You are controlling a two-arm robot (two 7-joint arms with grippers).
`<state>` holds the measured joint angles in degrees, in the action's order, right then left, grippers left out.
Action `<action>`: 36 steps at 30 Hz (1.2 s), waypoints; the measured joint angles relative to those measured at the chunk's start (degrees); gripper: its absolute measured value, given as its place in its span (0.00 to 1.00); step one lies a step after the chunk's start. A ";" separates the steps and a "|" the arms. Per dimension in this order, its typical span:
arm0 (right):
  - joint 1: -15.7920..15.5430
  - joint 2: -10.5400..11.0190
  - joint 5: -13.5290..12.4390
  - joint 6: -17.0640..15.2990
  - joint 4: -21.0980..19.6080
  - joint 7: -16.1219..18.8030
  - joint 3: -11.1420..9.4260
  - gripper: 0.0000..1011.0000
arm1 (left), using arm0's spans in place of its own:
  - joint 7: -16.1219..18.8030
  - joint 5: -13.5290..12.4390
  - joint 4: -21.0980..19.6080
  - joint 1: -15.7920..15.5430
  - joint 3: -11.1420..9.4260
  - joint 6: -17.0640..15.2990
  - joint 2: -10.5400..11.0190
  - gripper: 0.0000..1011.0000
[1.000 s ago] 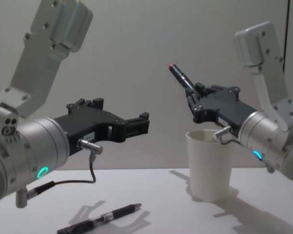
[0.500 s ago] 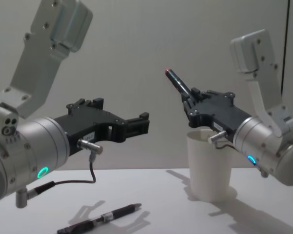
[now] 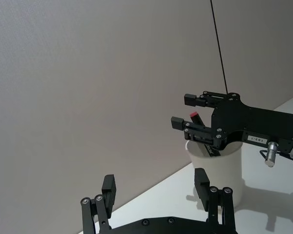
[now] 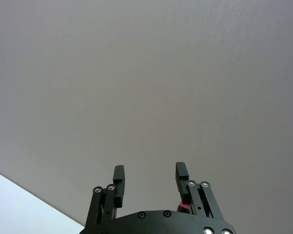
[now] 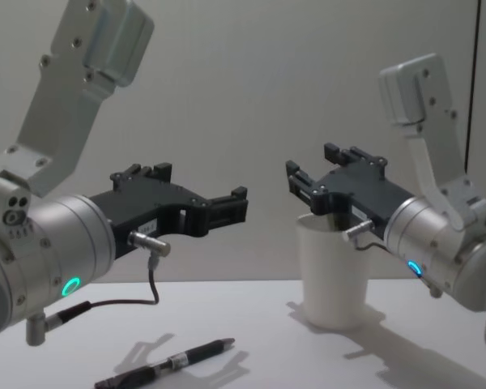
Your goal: Place the pen into the pen holder.
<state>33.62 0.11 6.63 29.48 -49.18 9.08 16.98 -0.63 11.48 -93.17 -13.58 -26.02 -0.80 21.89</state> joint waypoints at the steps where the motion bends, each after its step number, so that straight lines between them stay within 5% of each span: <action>1: 0.01 0.00 0.00 0.01 0.03 0.01 0.00 0.62 | 0.01 0.00 0.00 0.00 0.00 0.00 0.00 0.99; 15: -0.09 0.04 -0.26 -0.06 -0.42 0.47 0.01 0.99 | 0.00 0.00 0.00 0.00 0.00 0.00 0.00 0.99; 25: -3.28 1.25 -2.07 -2.16 -6.99 2.05 -0.15 0.99 | 0.00 0.00 0.00 0.00 0.00 0.00 0.00 0.99; 36: -10.38 4.23 -6.13 -7.09 -18.88 2.27 -0.83 0.99 | 0.00 0.00 0.00 0.00 0.00 0.00 0.00 0.99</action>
<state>23.24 4.34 0.51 22.39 -68.05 11.34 16.15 -0.63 11.48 -93.17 -13.59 -26.02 -0.80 21.90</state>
